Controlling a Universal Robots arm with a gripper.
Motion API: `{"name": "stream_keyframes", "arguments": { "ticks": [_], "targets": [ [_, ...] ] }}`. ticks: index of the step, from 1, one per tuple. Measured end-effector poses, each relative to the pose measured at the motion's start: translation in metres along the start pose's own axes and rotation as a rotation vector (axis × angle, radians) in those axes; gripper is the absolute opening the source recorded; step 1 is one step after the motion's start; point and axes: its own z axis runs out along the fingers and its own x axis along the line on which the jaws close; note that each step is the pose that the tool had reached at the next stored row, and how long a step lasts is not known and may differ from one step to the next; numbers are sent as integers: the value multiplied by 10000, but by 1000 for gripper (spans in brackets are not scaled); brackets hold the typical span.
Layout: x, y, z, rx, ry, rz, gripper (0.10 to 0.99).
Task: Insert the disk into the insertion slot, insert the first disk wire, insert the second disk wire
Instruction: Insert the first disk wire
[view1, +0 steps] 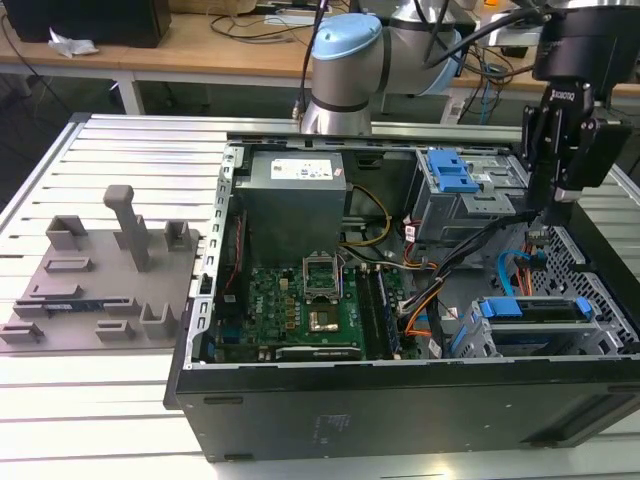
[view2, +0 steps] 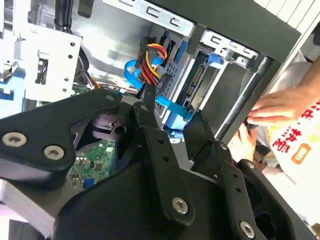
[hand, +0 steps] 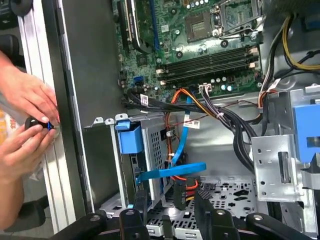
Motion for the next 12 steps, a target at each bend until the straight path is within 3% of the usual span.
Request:
{"name": "stream_keyframes", "arguments": {
  "ticks": [1, 3, 4, 6, 12],
  "targets": [
    [-2, 3, 5, 13, 171, 28, 502],
    [-29, 7, 11, 101, 669, -7, 502],
    [-46, 9, 17, 120, 756, -20, 502],
    [-81, 15, 52, 135, 791, -34, 502],
    [-110, 34, 117, 327, 764, 17, 502]
  ]
}}
